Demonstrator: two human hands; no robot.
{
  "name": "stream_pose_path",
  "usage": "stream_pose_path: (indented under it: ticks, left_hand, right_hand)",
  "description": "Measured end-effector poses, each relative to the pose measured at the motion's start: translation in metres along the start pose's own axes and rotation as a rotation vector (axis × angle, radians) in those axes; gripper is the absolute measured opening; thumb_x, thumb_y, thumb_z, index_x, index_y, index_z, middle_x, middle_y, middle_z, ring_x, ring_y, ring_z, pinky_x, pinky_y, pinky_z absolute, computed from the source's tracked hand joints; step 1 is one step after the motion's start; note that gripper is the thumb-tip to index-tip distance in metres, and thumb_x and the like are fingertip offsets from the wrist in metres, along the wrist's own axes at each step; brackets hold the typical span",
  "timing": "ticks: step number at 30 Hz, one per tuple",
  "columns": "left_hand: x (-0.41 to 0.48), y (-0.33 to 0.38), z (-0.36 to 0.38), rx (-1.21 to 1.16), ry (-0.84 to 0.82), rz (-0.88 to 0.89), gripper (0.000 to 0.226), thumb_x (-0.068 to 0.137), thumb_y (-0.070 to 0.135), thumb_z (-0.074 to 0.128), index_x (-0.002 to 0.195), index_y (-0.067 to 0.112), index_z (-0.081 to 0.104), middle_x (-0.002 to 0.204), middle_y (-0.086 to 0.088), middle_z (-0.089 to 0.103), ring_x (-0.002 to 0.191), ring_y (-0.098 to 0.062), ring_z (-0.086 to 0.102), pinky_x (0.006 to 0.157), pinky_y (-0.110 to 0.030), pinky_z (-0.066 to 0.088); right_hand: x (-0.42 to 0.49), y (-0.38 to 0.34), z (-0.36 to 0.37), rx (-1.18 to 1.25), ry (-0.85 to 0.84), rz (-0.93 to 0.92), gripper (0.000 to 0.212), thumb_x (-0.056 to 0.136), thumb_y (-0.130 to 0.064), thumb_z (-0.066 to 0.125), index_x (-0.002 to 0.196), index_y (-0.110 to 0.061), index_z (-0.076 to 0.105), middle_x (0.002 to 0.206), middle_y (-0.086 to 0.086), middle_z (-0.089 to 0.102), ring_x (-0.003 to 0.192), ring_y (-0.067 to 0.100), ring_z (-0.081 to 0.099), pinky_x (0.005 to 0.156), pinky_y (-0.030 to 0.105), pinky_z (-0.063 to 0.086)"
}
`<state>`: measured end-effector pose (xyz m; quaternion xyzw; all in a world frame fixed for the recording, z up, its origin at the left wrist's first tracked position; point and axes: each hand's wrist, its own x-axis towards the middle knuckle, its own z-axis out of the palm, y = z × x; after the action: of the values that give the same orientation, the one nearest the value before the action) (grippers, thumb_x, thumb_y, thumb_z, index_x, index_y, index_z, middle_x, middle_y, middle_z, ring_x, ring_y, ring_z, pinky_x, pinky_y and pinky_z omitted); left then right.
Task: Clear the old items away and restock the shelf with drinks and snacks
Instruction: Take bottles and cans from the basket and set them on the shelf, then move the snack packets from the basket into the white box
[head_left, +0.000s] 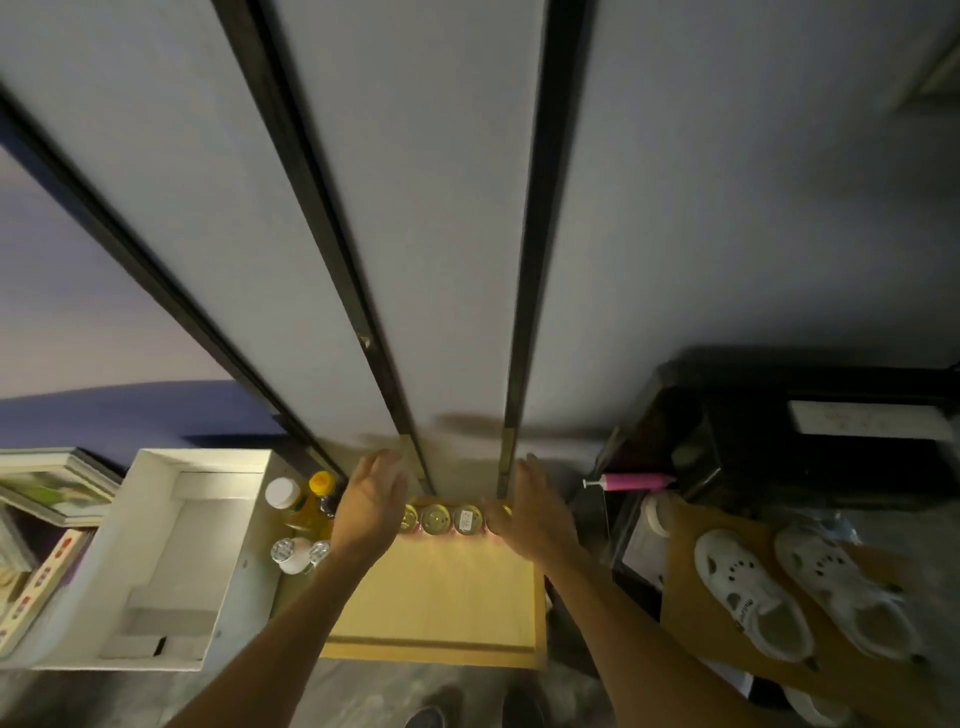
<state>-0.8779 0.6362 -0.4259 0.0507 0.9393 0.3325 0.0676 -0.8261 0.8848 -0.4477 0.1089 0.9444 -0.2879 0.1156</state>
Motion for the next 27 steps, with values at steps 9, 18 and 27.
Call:
stream_pose_path:
  ticks: [9,18,27]
  left_hand:
    - [-0.002,0.049,-0.109,0.373,0.142,0.205,0.081,0.096,0.078,0.03,0.154,0.024,0.044,0.161,-0.005,0.043,0.15,-0.026,0.038,0.121,-0.061,0.025]
    - [-0.085,0.107,-0.132,0.328,0.019,0.499,0.086,0.096,0.082,0.024,0.156,0.022,0.042,0.162,-0.006,0.042,0.15,-0.029,0.038,0.122,-0.061,0.025]
    - [-0.24,0.213,-0.051,0.294,-0.205,0.827,0.077,0.096,0.079,0.028,0.144,0.024,0.052,0.15,-0.004,0.054,0.138,-0.029,0.051,0.117,-0.058,0.033]
  right_hand:
    - [-0.085,-0.077,-0.104,-0.135,0.342,0.135,0.108,0.094,-0.086,0.027,0.167,-0.007,0.02,0.173,0.018,0.024,0.158,0.035,0.028,0.124,0.049,0.037]
    - [-0.26,-0.109,-0.132,-0.145,0.641,0.4,0.108,0.094,-0.087,0.033,0.167,-0.009,0.017,0.173,0.016,0.022,0.157,0.037,0.029,0.123,0.053,0.037]
    - [-0.473,-0.044,-0.116,-0.114,0.81,0.73,0.092,0.091,-0.085,0.039,0.148,-0.013,0.045,0.151,0.01,0.051,0.137,0.032,0.05,0.107,0.047,0.05]
